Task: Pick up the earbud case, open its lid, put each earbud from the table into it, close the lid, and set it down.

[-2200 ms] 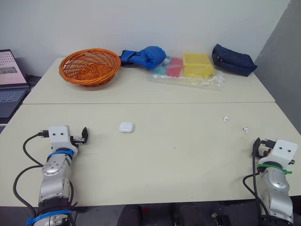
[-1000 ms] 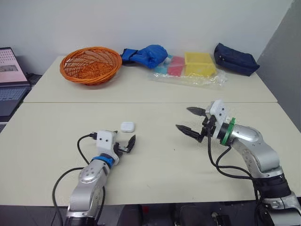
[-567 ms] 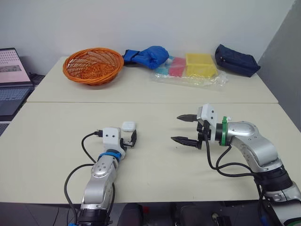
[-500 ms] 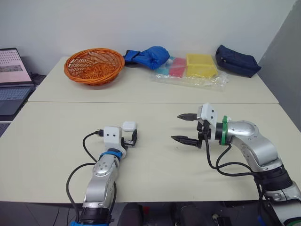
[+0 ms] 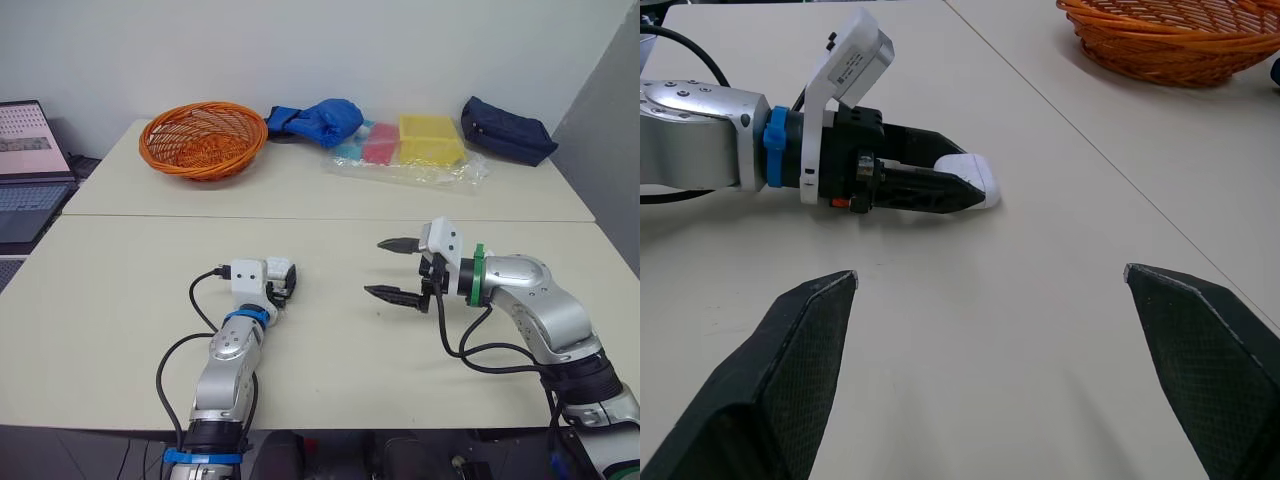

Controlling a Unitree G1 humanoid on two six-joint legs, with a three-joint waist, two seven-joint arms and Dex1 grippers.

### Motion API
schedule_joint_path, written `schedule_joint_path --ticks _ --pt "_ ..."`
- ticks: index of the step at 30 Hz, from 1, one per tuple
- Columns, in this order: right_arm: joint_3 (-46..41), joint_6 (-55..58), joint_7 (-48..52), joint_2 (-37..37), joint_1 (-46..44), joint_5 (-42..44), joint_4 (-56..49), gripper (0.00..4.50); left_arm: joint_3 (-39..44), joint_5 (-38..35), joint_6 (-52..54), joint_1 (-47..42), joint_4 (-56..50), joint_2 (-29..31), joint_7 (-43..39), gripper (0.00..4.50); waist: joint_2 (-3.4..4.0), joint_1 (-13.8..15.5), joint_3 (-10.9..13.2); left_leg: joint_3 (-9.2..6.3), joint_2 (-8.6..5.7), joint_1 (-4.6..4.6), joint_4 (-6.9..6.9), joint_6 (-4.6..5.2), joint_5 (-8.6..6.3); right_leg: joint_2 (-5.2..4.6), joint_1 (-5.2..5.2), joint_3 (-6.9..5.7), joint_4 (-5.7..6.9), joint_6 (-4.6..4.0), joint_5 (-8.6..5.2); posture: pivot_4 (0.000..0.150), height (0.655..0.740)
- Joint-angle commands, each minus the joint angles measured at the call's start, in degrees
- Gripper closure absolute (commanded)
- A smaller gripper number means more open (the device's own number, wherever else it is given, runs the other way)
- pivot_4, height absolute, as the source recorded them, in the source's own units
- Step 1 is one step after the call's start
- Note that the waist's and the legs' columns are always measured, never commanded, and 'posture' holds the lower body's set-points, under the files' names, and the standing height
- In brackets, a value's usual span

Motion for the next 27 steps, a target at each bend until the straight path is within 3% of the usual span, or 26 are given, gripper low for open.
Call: schedule_joint_path --ticks 1,5,13,19,22,27 --pt "-2.3 -1.0 -0.5 0.1 -0.6 0.4 -1.1 0.00 -1.6 0.5 2.1 1.7 0.8 -0.1 -0.5 2.30 0.00 0.0 0.0 0.00 0.00 0.00 0.00 0.00 0.00 0.00 0.01 0.00 -0.01 0.00 0.00 0.150 0.7400" --pt "-2.6 -1.8 -0.7 -0.1 -0.1 -0.2 -1.0 0.00 -0.9 0.5 2.2 2.5 -0.4 2.4 -1.8 3.34 0.01 0.0 0.0 0.01 0.00 0.00 -0.01 0.00 0.00 -0.02 0.04 0.00 -0.08 -0.02 -0.02 0.150 0.7400" --pt "-3.0 -3.1 -0.6 0.2 0.9 -0.7 -0.3 0.00 0.8 -1.8 0.1 -1.2 3.2 10.2 -10.3 3.34 0.01 -0.1 0.0 -0.04 0.04 -0.03 -0.06 0.00 0.00 0.01 0.01 -0.01 -0.11 -0.14 -0.09 0.150 0.7400" --pt "-3.2 -3.5 -1.5 0.8 1.0 -0.9 -0.1 0.00 1.0 -6.3 -1.5 -0.7 0.2 10.3 -16.4 3.34 0.02 -0.1 0.0 0.02 0.07 -0.09 -0.09 -0.01 -0.01 0.00 -0.05 -0.03 -0.14 -0.09 -0.05 0.150 0.7400" --pt "-3.2 -3.3 -1.5 0.5 1.5 -0.8 -0.7 0.00 1.0 -7.5 -2.6 0.4 -2.0 12.3 -20.5 2.82 0.01 -0.2 0.0 -0.01 0.09 -0.14 -0.14 -0.03 -0.02 0.00 -0.06 -0.01 -0.26 -0.07 -0.05 0.150 0.7400" --pt "-3.7 -2.4 -1.5 0.0 1.9 -0.3 -1.7 0.00 0.3 -7.6 -2.7 -0.5 -1.8 16.7 -26.3 1.29 0.04 -0.2 0.1 -0.09 0.12 -0.25 -0.29 -0.04 -0.03 0.01 -0.10 -0.06 -0.50 -0.10 -0.04 0.150 0.7400"
